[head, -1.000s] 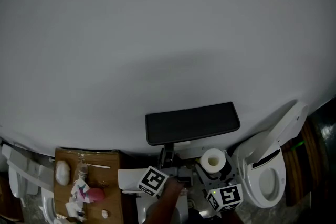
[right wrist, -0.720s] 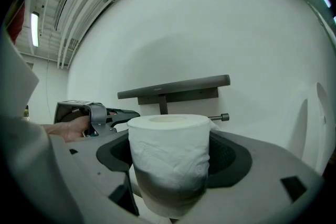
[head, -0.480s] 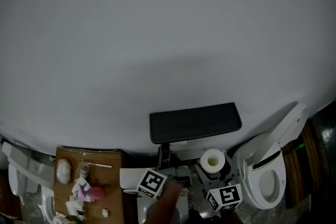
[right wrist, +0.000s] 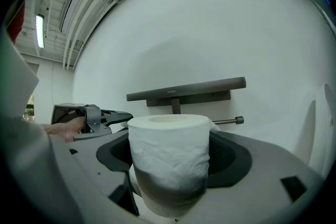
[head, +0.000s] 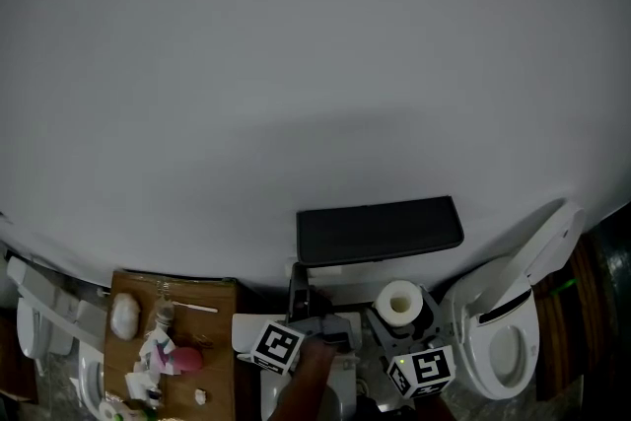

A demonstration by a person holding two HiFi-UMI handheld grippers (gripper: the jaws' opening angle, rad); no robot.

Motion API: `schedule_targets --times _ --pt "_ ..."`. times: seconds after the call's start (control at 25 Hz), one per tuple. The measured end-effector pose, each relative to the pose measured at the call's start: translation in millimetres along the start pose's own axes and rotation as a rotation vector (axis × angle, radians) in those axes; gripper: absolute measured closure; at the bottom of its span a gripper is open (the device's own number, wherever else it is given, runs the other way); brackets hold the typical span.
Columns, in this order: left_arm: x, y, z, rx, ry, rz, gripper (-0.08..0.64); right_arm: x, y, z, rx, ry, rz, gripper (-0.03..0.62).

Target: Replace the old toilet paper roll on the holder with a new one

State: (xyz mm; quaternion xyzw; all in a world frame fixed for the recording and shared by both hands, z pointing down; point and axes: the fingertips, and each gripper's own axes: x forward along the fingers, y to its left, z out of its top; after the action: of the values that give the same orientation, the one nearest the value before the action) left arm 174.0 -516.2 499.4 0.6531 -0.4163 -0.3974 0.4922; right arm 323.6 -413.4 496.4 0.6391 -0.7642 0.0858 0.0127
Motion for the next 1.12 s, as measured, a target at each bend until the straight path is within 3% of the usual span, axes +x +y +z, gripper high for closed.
schedule_targets --times 0.44,0.56,0.68,0.84,1.12 --pt "-25.0 -7.1 49.7 0.003 -0.102 -0.012 0.390 10.7 36.1 7.8 -0.012 0.005 0.071 0.210" --pt "-36.4 -6.6 66.9 0.053 -0.125 0.002 0.390 14.3 51.7 8.9 -0.014 0.003 0.102 0.210" --pt "-48.6 -7.2 83.6 0.215 -0.134 0.030 0.391 17.5 65.2 10.7 -0.020 -0.005 0.133 0.210" --pt "-62.3 -21.4 94.8 0.565 -0.122 0.071 0.393 18.3 77.8 11.5 -0.024 -0.005 0.156 0.210" --pt "-79.0 -35.8 95.5 1.097 -0.079 0.165 0.394 20.5 96.8 11.6 -0.036 0.001 0.182 0.210"
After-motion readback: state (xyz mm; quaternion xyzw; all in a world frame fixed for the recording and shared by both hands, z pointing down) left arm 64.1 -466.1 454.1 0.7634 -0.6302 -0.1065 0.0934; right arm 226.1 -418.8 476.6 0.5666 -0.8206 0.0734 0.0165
